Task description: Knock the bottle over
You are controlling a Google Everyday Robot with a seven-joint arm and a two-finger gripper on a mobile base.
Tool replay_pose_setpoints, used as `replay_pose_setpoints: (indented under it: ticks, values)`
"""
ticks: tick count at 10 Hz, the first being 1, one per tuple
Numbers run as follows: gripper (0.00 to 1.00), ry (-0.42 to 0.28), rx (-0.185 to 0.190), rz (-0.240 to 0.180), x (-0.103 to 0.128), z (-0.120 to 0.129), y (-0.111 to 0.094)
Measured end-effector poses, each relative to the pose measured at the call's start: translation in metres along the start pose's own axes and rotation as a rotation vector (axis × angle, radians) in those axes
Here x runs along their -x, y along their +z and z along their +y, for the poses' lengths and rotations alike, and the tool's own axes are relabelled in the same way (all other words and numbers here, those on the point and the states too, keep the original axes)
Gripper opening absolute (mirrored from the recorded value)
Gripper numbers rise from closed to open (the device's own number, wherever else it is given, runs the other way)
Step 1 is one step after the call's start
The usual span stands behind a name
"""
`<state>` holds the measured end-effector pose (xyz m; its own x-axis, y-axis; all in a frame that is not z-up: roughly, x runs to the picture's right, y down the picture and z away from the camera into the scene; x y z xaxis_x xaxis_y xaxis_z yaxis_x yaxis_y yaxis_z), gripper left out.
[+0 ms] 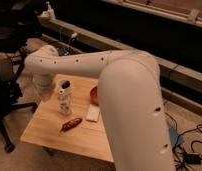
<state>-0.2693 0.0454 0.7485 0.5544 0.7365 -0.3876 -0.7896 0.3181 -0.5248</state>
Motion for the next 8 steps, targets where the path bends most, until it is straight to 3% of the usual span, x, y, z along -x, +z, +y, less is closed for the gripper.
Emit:
replay_pose_setpoints:
  ticks: [2, 4, 7, 8]
  values:
    - [0.0, 0.032, -0.026, 0.01, 0.006, -0.027, 0.011]
    - [0.0, 0.081, -0.086, 0.017, 0.008, -0.057, 0.012]
    - [0.0, 0.173, -0.225, 0.006, -0.005, -0.1, -0.021]
    - [0.0, 0.201, -0.249, 0.0, -0.011, -0.108, -0.03]
